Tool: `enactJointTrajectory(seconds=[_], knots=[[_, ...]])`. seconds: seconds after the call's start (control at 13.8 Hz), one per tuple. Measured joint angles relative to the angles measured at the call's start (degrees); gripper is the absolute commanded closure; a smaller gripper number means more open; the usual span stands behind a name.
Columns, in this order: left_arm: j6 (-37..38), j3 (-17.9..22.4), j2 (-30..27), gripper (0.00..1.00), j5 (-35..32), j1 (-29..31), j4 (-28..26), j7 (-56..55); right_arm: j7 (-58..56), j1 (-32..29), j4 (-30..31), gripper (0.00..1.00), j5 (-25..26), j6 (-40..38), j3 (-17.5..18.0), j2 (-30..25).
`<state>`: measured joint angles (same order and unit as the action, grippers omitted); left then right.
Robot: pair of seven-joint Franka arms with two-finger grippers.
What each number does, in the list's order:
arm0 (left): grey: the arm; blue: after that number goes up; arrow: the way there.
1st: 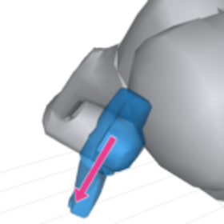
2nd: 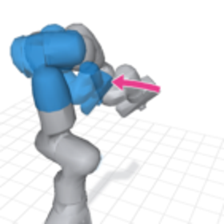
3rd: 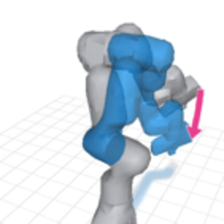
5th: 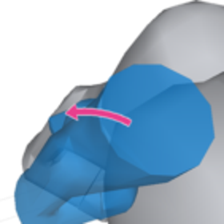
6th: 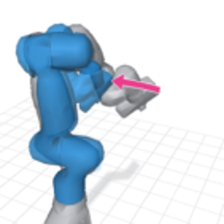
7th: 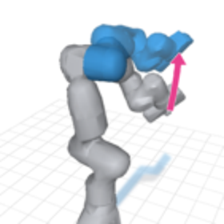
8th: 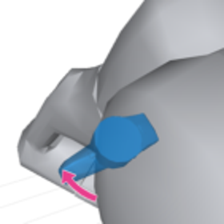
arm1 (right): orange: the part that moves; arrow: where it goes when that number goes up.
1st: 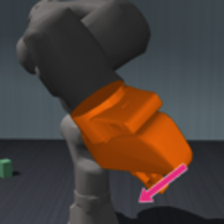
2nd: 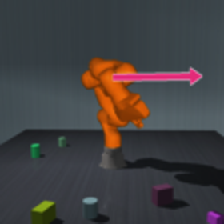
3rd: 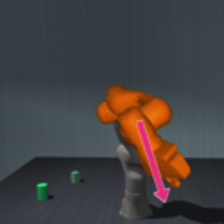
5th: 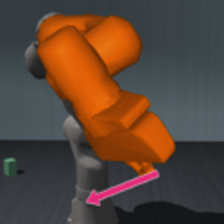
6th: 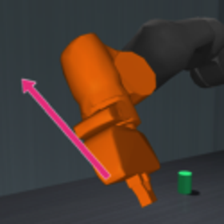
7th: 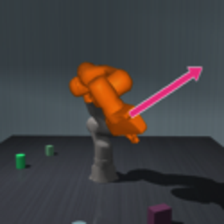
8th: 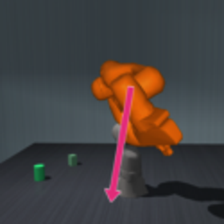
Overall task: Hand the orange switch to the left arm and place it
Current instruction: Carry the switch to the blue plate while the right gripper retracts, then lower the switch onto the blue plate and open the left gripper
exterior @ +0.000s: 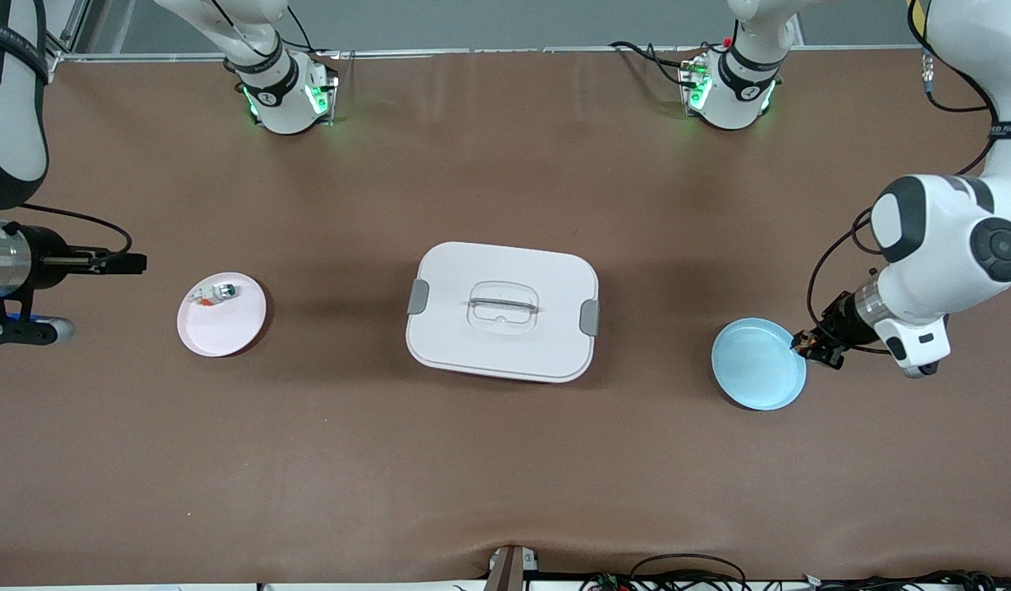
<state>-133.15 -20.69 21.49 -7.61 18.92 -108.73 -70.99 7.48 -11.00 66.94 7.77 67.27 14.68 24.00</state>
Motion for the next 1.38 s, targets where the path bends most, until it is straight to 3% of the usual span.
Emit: enactJointTrajectory(seconds=[0.22, 0.43, 1.38], knots=[[-2.4, -0.2, 3.5, 1.0, -7.2, -0.2, 0.5, -13.0, 0.0, 0.3, 0.0, 0.0, -0.3, 0.2, 0.6, -0.3], [-2.5, -0.2, 5.1, 1.0, -8.1, -0.6, 1.0, -18.8, 0.0, 0.4, 0.0, 0.0, -0.8, 1.3, 1.1, -1.1], [-4.1, -0.6, 12.1, 1.0, -9.7, -4.0, 1.2, -25.6, 0.3, 1.0, 0.1, 0.0, -0.8, 2.4, 1.3, -2.7]])
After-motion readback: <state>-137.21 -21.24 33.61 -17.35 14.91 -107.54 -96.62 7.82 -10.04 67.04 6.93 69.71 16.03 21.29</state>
